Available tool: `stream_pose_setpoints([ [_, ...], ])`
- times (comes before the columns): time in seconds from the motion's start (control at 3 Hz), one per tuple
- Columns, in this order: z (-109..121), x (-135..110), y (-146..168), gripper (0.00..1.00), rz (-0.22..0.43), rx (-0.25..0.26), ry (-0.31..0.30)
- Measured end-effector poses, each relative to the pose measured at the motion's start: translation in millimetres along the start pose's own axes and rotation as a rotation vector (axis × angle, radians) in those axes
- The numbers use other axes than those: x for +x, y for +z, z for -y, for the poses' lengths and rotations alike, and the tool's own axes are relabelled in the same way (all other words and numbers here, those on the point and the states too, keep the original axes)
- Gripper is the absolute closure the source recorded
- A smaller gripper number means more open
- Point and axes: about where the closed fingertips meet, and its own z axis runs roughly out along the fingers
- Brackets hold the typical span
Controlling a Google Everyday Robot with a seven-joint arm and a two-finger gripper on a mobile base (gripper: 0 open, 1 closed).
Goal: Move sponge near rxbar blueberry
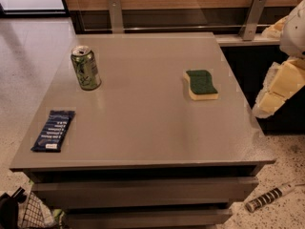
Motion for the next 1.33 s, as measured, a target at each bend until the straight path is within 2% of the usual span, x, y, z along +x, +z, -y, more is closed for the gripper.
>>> stream_pose_setpoints([
  [0.33,20,11,22,0.0,0.144,0.026,0.079],
  [1.0,57,26,56,0.0,0.477,0.159,0.264],
  [1.33,67,27,79,0.0,0.605,0.191,0.343],
])
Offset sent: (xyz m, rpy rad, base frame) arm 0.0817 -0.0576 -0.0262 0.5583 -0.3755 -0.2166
